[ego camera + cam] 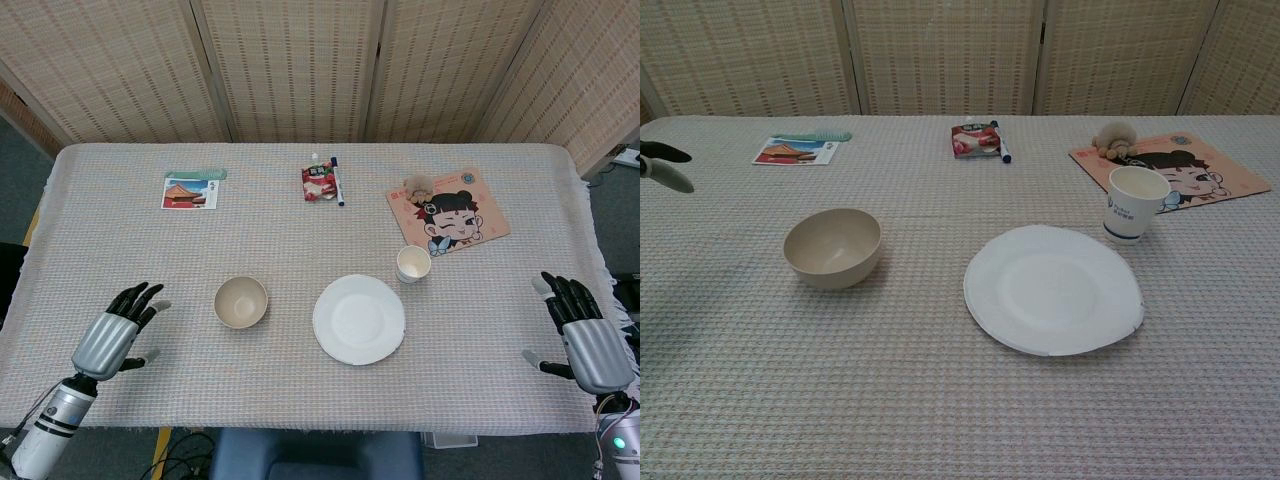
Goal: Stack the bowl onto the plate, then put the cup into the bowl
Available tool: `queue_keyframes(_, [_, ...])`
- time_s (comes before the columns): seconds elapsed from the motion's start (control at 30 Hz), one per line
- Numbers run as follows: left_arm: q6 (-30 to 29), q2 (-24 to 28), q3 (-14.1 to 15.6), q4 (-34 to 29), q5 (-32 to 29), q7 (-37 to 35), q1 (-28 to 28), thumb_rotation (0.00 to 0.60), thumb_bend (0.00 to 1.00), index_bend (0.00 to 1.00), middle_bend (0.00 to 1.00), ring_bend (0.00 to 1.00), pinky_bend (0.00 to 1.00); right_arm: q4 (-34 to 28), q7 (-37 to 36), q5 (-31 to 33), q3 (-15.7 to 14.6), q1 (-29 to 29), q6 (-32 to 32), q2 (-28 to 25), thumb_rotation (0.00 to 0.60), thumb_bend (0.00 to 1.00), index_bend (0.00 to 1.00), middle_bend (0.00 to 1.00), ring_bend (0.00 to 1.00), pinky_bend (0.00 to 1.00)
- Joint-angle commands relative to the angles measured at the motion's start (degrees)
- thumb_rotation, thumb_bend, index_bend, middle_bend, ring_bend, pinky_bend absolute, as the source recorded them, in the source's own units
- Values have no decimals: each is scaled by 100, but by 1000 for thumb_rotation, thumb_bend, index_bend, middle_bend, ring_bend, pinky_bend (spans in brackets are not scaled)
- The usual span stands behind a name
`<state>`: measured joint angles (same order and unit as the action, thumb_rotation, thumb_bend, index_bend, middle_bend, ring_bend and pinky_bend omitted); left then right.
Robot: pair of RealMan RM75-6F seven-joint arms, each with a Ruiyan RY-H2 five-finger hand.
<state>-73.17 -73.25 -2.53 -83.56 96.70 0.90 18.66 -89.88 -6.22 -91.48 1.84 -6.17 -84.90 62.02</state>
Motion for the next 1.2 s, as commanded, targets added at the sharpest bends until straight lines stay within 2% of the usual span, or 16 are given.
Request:
queue_keyframes(0.03, [323,-169,-22,151,87,-177,326,600,213,253,111,0,152,4,-9,36,16,-8,20,-3,600,66,0,0,0,0])
queue_keyframes(0.3, [913,-547,-131,248,2,-102,936,600,214,277,111,0,152,45,-121,108,46,-62,114,-10,600,66,0,0,0,0])
queue_keyframes(0.47, [1133,-972,-169,742,-88,-249,1230,600,214,308,111,0,152,80,-250,150,60,-68,131,-41,600,66,0,0,0,0])
queue_keyframes(0.83, [1417,-1656,-51,1848,-93,-894,1744,600,214,380,116,0,152,200,-503,414,156,-97,262,-88,600,66,0,0,0,0])
queue_keyframes(1.2, [1405,-1802,50,2145,-150,-1015,1952,600,214,464,142,0,152,310,-670,468,183,-141,353,-95,600,66,0,0,0,0])
